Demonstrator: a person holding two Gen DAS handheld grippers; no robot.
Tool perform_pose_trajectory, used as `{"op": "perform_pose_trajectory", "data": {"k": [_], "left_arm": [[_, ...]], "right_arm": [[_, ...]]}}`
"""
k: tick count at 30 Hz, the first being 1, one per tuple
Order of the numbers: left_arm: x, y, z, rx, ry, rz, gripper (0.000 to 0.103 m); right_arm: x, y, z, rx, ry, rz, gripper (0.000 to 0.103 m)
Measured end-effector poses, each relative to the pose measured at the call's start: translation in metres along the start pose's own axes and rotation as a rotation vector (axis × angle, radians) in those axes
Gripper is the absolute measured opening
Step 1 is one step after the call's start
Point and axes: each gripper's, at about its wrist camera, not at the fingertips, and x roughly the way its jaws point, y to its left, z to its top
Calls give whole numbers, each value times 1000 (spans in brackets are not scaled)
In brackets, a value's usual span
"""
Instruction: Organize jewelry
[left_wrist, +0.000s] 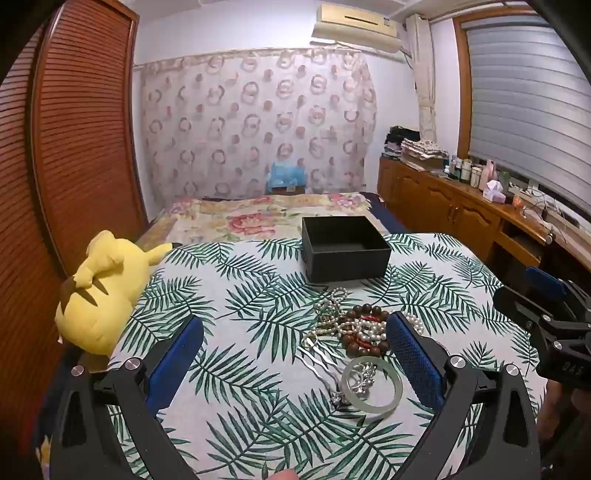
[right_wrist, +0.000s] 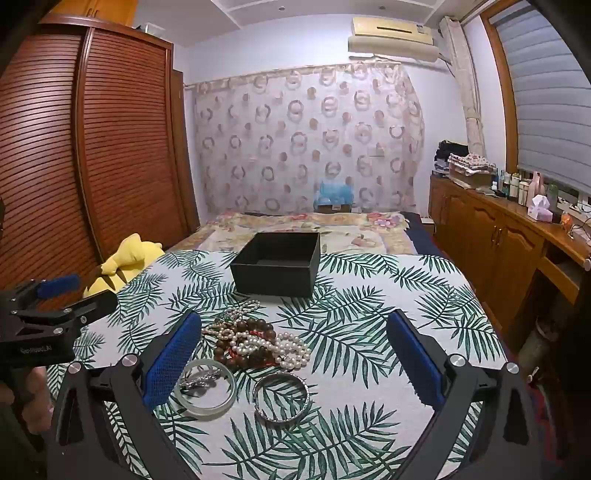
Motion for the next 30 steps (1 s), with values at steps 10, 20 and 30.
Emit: {"op": "perform_pose_trajectory", "data": {"k": [10,20,30], "left_arm": [[0,0,0,-3,1,-3,96],[0,0,0,-2,-1,-1,95],[0,1,0,-2,-2,-2,95]], "right_arm": [[-1,-1,0,4,-2,1,100],[-1,0,1,6,-4,2,100],[-2,0,1,6,-6,2,100]]}}
